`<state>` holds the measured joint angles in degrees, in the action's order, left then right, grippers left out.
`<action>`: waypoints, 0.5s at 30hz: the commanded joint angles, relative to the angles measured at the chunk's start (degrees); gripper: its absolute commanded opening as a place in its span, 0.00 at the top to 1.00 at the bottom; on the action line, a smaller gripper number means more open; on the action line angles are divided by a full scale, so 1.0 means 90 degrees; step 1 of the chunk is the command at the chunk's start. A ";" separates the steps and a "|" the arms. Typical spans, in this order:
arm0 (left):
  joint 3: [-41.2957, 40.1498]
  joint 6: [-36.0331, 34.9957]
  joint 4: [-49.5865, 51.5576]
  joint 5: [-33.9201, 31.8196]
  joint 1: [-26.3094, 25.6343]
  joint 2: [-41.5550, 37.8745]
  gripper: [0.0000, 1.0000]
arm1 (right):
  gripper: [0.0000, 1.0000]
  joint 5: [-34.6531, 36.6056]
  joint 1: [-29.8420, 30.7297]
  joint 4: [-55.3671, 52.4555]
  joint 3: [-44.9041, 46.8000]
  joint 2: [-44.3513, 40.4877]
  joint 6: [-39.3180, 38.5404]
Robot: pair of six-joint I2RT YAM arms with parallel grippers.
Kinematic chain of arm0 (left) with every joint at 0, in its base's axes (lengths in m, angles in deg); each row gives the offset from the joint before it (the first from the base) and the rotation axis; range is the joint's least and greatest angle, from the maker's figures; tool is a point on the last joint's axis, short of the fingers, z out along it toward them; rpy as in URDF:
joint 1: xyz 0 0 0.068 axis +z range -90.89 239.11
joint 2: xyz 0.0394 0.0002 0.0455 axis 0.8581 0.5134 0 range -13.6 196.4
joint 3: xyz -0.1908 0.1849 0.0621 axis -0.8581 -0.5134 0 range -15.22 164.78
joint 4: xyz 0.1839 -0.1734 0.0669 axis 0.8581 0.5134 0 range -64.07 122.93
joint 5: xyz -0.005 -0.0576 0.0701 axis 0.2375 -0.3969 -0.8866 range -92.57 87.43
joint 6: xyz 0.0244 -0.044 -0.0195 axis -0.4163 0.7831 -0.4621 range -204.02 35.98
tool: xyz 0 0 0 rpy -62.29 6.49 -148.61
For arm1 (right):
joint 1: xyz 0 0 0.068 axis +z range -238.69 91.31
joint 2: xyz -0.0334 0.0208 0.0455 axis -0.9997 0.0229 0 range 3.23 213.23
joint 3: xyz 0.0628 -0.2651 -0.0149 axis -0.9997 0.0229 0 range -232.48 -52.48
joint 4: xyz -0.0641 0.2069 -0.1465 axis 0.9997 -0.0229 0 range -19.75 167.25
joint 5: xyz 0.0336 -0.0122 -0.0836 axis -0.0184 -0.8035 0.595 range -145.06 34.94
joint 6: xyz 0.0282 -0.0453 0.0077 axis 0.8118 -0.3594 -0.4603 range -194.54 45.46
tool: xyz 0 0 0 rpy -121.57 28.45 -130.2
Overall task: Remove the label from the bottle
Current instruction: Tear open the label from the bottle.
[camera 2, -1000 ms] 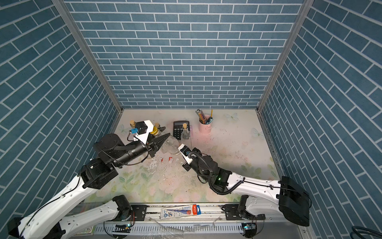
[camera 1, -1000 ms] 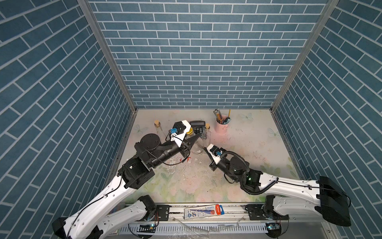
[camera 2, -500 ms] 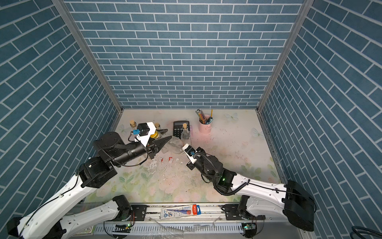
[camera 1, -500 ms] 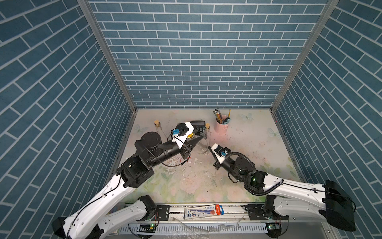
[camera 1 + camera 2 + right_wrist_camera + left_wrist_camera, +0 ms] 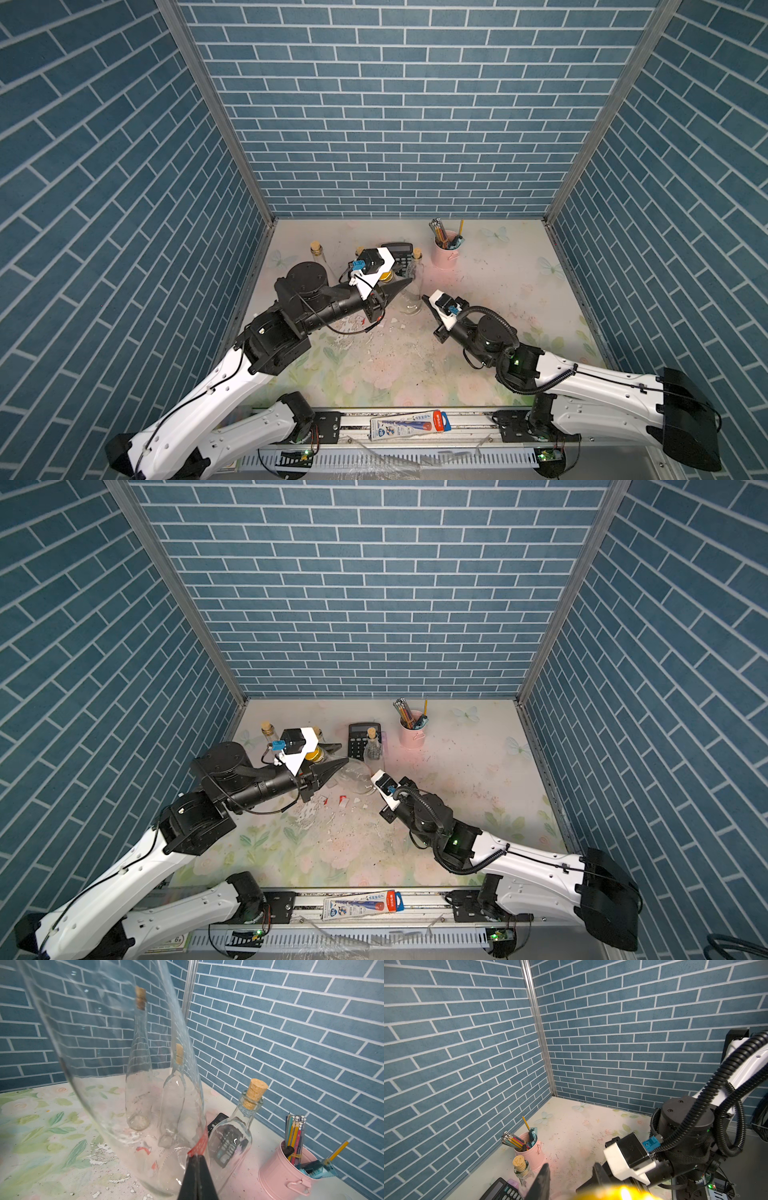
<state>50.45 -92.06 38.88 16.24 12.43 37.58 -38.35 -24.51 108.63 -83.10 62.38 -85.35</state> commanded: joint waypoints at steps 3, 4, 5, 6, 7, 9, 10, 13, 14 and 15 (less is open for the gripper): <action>0.0310 0.0354 -0.0354 0.1009 -0.0130 -0.0154 1.00 | 1.00 0.0216 -0.0159 -0.0018 0.0080 -0.0098 -0.0222; 0.0318 0.0347 -0.0345 0.1086 -0.0130 -0.0149 1.00 | 1.00 0.0201 -0.0176 -0.0024 0.0081 -0.0104 -0.0221; 0.0330 0.0353 -0.0345 0.1105 -0.0131 -0.0141 1.00 | 1.00 0.0213 -0.0154 -0.0046 0.0081 -0.0122 -0.0219; 0.0330 0.0347 -0.0334 0.1145 -0.0135 -0.0143 1.00 | 1.00 0.0213 -0.0176 -0.0048 0.0081 -0.0133 -0.0232; 0.0344 0.0341 -0.0309 0.1173 -0.0136 -0.0125 1.00 | 1.00 0.0199 -0.0186 -0.0056 0.0091 -0.0147 -0.0227; 0.0369 0.0346 -0.0267 0.1244 -0.0136 -0.0093 1.00 | 1.00 0.0205 -0.0188 -0.0087 0.0090 -0.0155 -0.0239; 0.0388 0.0350 -0.0242 0.1310 -0.0135 -0.0085 1.00 | 1.00 0.0206 -0.0200 -0.0081 0.0096 -0.0166 -0.0247; 0.0452 0.0320 -0.0145 0.1480 -0.0135 -0.0020 1.00 | 1.00 0.0181 -0.0218 -0.0115 0.0103 -0.0203 -0.0264; 0.0475 0.0307 -0.0108 0.1538 -0.0131 0.0016 1.00 | 1.00 0.0166 -0.0220 -0.0117 0.0111 -0.0217 -0.0285; 0.0499 0.0299 -0.0074 0.1593 -0.0137 0.0029 1.00 | 1.00 0.0155 -0.0226 -0.0128 0.0120 -0.0239 -0.0296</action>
<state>51.74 -93.30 39.82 19.32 12.50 38.69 -39.20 -25.10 107.60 -82.64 60.94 -85.48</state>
